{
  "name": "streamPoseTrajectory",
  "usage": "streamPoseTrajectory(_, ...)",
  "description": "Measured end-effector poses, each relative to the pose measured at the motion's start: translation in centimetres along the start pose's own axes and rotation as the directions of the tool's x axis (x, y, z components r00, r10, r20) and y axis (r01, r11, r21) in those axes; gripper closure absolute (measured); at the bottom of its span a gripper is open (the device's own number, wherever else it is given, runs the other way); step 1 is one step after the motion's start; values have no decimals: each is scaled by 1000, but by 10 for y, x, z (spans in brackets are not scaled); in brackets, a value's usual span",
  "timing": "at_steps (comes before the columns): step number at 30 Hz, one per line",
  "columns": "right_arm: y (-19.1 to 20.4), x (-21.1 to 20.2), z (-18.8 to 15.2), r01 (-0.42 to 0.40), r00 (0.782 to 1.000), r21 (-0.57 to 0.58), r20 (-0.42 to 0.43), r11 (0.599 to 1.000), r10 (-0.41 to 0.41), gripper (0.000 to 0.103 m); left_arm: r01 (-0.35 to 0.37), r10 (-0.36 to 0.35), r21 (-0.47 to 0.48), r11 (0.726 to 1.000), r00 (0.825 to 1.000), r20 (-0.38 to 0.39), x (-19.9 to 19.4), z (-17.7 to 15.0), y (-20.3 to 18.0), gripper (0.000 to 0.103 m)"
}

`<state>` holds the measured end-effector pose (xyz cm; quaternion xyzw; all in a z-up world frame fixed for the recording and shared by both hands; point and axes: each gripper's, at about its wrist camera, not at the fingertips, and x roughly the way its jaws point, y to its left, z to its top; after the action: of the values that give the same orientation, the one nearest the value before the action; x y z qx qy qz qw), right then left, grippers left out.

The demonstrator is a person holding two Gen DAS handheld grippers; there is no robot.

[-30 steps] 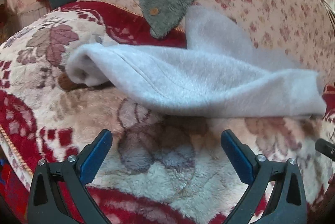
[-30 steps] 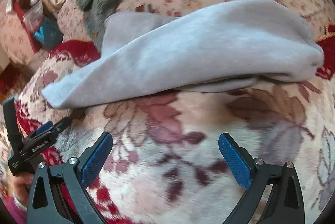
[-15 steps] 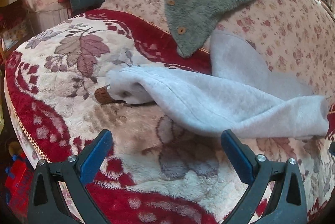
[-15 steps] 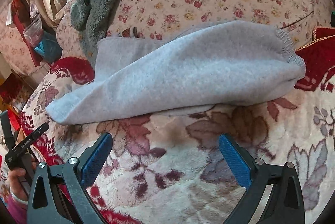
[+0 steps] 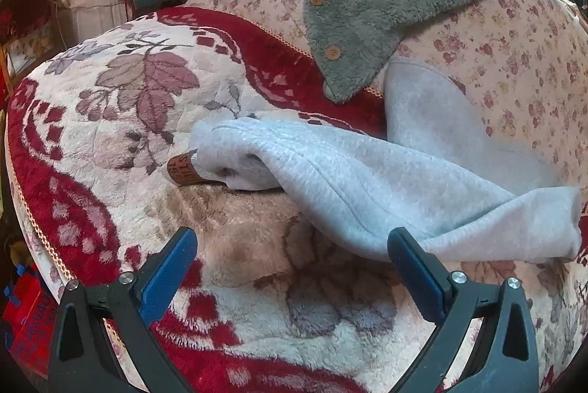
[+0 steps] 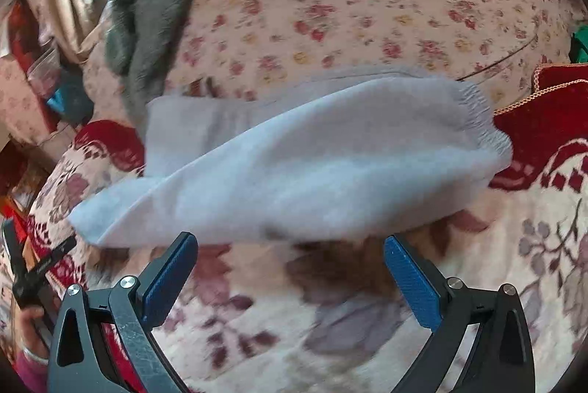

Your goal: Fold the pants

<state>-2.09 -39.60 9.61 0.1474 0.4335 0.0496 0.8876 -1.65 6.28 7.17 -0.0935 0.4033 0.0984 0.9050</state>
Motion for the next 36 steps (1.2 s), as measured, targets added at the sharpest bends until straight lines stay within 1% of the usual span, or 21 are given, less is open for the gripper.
streamPoseTrajectory(4,-33,-1,24,-3,1000,102,0,995,3,0,-3,3,0,1000,1000,-8,7,0,-4,0)
streamPoseTrajectory(6,-43,0,33,1,1000,135,-7,991,0,0,5,-5,2,1000,1000,-11,9,0,-8,0)
streamPoseTrajectory(9,-54,7,51,-12,999,204,-40,979,20,0,-1,1,11,1000,1000,-2,9,0,-12,0)
streamPoseTrajectory(12,-58,19,76,10,996,281,-86,960,15,0,-10,10,11,1000,1000,-9,12,1,-11,0)
streamPoseTrajectory(13,-59,27,88,31,993,302,-114,953,4,0,-14,14,8,1000,1000,-9,13,1,-10,0)
streamPoseTrajectory(15,-57,41,100,76,985,323,-172,943,-20,0,-18,18,-4,1000,1000,-8,15,2,-6,0)
streamPoseTrajectory(17,-57,53,111,71,979,359,-202,931,3,0,-20,20,-9,1000,1000,-8,17,2,-4,0)
streamPoseTrajectory(18,-56,60,115,84,974,369,-225,926,1,0,-22,22,-8,1000,1000,-11,18,2,-3,0)
streamPoseTrajectory(20,-54,72,123,148,960,374,-277,915,-42,0,-22,22,2,1000,1000,-13,20,2,-3,0)
streamPoseTrajectory(22,-56,84,129,181,949,383,-309,906,-58,0,-23,23,13,1000,1000,-11,22,1,-3,0)
streamPoseTrajectory(24,-55,89,133,202,945,352,-316,914,-87,2,-25,25,18,1000,1000,-11,25,0,-2,0)
streamPoseTrajectory(25,-53,91,133,222,942,321,-316,921,-117,13,-24,24,16,1000,1000,-15,26,0,-1,0)
streamPoseTrajectory(26,-53,93,132,230,938,299,-321,926,-130,45,-21,21,12,1000,1000,-20,28,-1,0,0)
streamPoseTrajectory(27,-52,96,129,218,936,288,-333,932,-116,56,-15,15,4,1000,1000,-24,29,-2,2,0)
streamPoseTrajectory(28,-52,95,125,194,938,282,-335,940,-93,66,-11,11,-3,1000,1000,-26,30,-3,4,0)
streamPoseTrajectory(29,-50,92,121,180,942,267,-324,947,-88,72,-11,11,-9,1000,1000,-28,30,-4,6,0)
streamPoseTrajectory(32,-47,70,109,134,958,228,-278,964,-67,80,-13,12,-27,1000,999,-31,30,-7,11,0)
streamPoseTrajectory(34,-49,45,97,90,972,221,-233,971,-37,81,-15,14,-34,999,1000,-28,28,-8,13,0)
streamPoseTrajectory(36,-52,26,86,53,978,221,-209,974,-6,83,-14,13,-36,999,999,-31,27,-10,14,0)
